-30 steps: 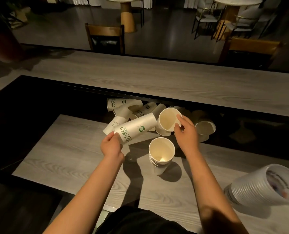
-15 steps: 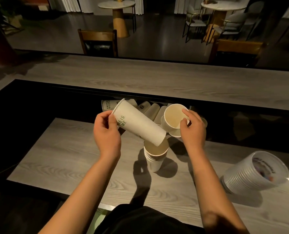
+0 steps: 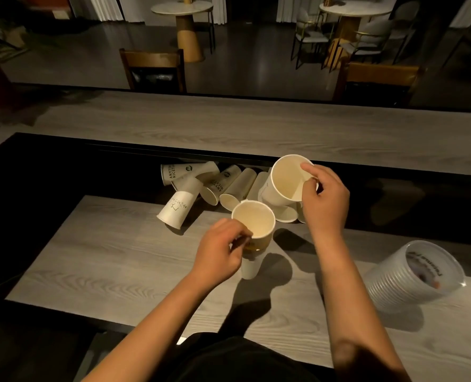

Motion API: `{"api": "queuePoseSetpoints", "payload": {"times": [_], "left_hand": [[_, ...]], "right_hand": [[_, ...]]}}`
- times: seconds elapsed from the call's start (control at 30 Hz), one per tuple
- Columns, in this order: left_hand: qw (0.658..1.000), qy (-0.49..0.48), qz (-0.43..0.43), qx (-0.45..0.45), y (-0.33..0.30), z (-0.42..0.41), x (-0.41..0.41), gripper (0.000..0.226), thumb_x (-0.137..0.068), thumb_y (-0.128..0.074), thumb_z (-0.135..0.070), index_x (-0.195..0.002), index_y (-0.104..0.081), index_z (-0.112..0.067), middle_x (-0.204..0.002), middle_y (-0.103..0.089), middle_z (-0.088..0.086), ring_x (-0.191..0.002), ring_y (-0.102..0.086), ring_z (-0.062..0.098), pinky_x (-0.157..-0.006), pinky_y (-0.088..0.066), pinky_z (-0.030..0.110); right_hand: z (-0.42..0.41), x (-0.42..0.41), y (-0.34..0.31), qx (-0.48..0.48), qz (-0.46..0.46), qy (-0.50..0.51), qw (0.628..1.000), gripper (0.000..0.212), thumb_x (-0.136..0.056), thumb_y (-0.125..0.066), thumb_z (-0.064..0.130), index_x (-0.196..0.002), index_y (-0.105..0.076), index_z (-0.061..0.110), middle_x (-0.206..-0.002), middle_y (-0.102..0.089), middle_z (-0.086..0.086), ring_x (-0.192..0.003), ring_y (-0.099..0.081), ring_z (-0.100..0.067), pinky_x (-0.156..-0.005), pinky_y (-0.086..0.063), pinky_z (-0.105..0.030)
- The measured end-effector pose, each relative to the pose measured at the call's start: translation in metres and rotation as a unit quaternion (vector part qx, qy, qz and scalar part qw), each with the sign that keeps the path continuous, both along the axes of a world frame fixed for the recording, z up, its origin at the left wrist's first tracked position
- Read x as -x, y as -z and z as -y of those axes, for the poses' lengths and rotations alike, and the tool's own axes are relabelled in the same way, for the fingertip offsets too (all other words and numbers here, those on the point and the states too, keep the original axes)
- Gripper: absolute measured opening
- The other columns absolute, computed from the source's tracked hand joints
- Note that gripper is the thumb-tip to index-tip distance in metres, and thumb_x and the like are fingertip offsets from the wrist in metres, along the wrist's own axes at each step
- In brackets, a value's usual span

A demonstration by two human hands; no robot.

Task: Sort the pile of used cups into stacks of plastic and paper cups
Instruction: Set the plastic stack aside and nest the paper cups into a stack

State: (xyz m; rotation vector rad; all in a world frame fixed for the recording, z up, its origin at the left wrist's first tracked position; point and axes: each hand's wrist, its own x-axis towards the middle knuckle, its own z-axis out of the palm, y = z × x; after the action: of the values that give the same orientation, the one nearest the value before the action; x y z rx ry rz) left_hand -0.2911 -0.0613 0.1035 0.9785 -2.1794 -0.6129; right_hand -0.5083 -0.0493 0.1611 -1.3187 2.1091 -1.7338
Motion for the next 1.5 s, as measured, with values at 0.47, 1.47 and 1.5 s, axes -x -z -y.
{"api": "queuePoseSetpoints", "payload": {"times": [0.47,1.47,1.5], "left_hand": [[0.959,-0.115,-0.199,-0.164,0.01,-0.007,0.003,0.031,-0.081,-0.066,-0.006,-0.096,-0.065,-0.033,-0.1,-0.058,-0.01,-0.066,-0.05,0.009,-0.063,-0.043,0.02],[0.913,-0.165,-0.124,-0.351,0.001,0.094,0.015,0.015,-0.097,-0.058,-0.016,-0.107,-0.059,-0.026,-0.112,-0.066,0.004,-0.086,-0.06,0.014,-0.068,-0.044,0.024],[0.922,-0.143,-0.087,-0.35,0.003,0.099,0.019,0.016,-0.097,-0.058,-0.016,-0.108,-0.061,-0.027,-0.113,-0.066,0.001,-0.092,-0.061,0.014,-0.073,-0.046,0.026]], "right_hand": [[-0.008,-0.011,-0.045,0.139,0.113,-0.063,0.982,0.039,-0.083,-0.053,-0.001,-0.09,-0.076,0.029,-0.075,-0.069,0.025,-0.07,-0.057,0.005,-0.06,-0.043,-0.015],[0.016,0.002,0.075,-0.126,0.152,-0.107,0.974,0.019,-0.098,-0.059,0.029,-0.095,-0.062,0.048,-0.113,-0.064,0.012,-0.095,-0.058,0.007,-0.074,-0.044,-0.013],[0.019,0.01,0.079,-0.126,0.165,-0.077,0.975,0.02,-0.098,-0.059,0.025,-0.096,-0.063,0.045,-0.116,-0.063,0.008,-0.094,-0.059,0.006,-0.073,-0.043,-0.014]]}}
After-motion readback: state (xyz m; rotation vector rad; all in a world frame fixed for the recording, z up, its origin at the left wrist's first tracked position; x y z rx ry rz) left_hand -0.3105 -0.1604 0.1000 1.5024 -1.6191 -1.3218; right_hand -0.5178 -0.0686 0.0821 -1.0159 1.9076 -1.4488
